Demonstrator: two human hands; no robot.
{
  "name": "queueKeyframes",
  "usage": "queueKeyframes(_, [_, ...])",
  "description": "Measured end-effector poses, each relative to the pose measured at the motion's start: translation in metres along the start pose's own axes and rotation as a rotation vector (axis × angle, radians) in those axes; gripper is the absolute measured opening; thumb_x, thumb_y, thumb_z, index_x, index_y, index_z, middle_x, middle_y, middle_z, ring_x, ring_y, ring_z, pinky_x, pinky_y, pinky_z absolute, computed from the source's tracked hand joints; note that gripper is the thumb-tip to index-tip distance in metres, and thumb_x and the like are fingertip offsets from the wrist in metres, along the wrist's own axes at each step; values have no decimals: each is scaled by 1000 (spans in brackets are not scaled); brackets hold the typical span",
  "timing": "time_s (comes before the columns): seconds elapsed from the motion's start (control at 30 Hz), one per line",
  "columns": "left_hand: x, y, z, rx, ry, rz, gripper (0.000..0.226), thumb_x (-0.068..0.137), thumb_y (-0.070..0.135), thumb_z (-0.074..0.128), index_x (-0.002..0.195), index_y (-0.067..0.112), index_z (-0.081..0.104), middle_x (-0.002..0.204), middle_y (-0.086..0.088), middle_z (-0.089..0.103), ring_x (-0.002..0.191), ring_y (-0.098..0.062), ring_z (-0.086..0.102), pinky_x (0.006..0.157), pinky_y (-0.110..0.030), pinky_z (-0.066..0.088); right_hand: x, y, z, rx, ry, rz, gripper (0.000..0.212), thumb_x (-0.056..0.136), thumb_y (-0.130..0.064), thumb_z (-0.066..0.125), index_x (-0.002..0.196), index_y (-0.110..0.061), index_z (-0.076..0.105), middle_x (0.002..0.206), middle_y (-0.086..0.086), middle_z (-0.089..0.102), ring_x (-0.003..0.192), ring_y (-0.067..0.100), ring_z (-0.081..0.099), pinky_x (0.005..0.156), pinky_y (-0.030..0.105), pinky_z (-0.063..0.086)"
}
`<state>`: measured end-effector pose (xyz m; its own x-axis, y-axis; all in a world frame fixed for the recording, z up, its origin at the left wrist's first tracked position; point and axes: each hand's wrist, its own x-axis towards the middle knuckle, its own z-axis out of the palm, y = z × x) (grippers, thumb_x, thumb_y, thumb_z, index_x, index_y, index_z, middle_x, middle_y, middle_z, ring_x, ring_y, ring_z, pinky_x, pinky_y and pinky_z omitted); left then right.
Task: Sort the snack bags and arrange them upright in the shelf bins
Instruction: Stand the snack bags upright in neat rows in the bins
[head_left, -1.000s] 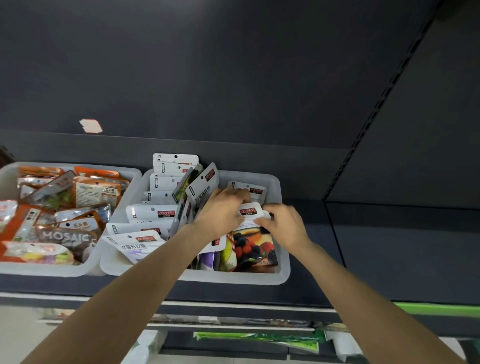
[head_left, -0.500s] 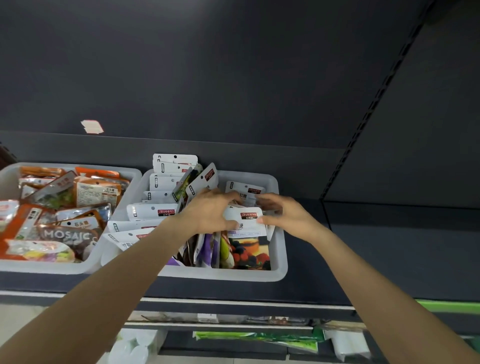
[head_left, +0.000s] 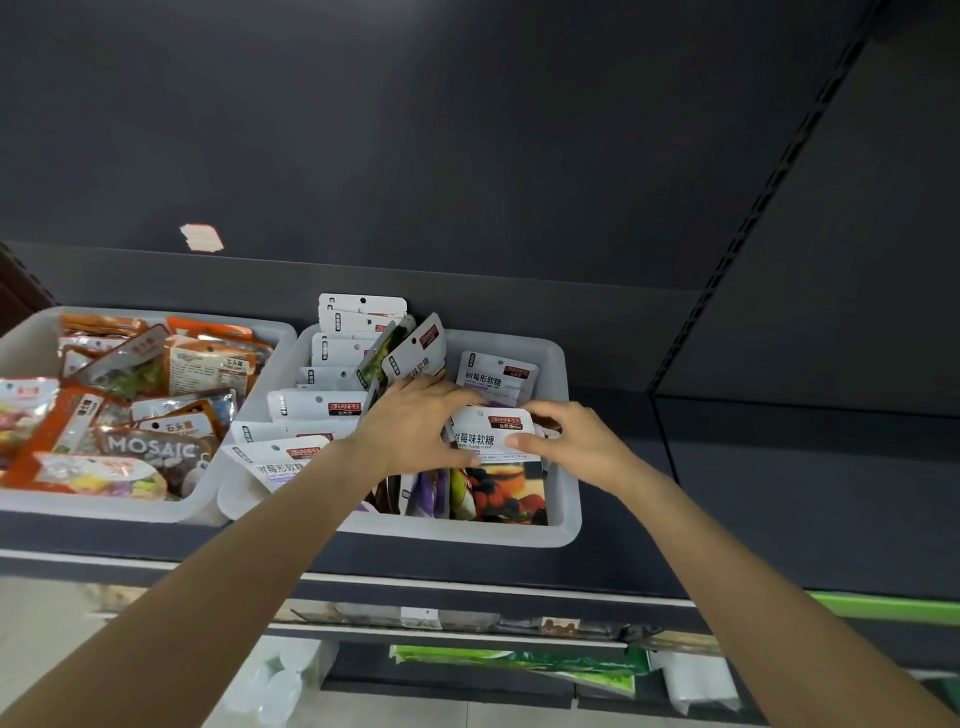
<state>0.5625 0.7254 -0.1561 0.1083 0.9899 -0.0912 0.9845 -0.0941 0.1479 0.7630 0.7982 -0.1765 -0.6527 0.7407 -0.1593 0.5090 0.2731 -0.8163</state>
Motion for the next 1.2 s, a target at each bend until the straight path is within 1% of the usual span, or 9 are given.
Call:
queueKeyframes(0.13, [-17,-1,-2,71,-19,54,79,78,61,61,145,36,26,147,12,37,137,-12,27,112,-35,14,-11,-6,8,57,30,4,32,91,-46,52,109,-26,69,106,-11,68,100,3,62,90,30,51])
queueKeyframes(0.3, [-39,-9,-3,110,22,108,69,83,54,60,143,34,32,147,13,37,137,-12,27,114,-33,8,-28,-14,26,-24,64,-73,31,94,-41,49,110,-22,67,101,-13,61,99,5,57,90,29,47])
queueKeyframes(0.47, [-31,-5,-7,120,30,47,47,96,54,33,137,34,43,135,8,52,126,-15,40,108,-38,23,-28,-24,34,-50,22,51,34,97,-40,46,122,-22,58,123,-4,57,106,8,54,83,21,47])
queueKeyframes(0.67, [-8,0,-13,231,-67,-14,52,91,59,41,137,36,41,134,3,52,126,-22,41,103,-42,27,-24,-31,21,44,21,151,31,93,-47,49,120,-34,59,115,-11,64,107,6,59,94,28,47])
queueKeyframes(0.8, [-10,6,-13,223,-118,-13,58,92,66,25,131,32,50,128,2,54,122,-20,44,103,-44,27,-21,-22,8,97,120,114,30,98,-38,44,118,-26,64,114,-14,63,104,1,55,90,20,39])
queueKeyframes(0.93, [-8,5,-8,148,-102,-48,55,93,64,19,120,32,53,125,2,58,121,-18,45,105,-41,24,0,-8,-11,-48,258,71,30,99,-22,44,125,-14,59,126,2,59,115,13,53,91,21,38])
queueKeyframes(1.03, [-4,7,-6,11,-91,-154,51,94,61,9,96,38,54,92,-2,60,108,-20,52,105,-40,26,27,2,-25,-165,223,55,37,97,-15,48,135,-14,48,138,4,49,127,18,45,93,18,32])
queueKeyframes(1.1, [-2,6,-1,-49,-46,-230,52,96,56,7,85,37,54,91,-4,60,108,-20,53,104,-40,28,48,8,-29,-290,188,11,44,96,-17,52,139,-14,42,142,4,43,130,20,41,98,22,32])
queueKeyframes(1.2, [2,2,11,62,-18,-237,49,98,53,10,108,35,55,108,-1,64,110,-20,51,99,-38,28,79,18,-27,-438,142,-69,55,93,-22,58,143,-16,36,146,4,36,134,22,35,106,32,33])
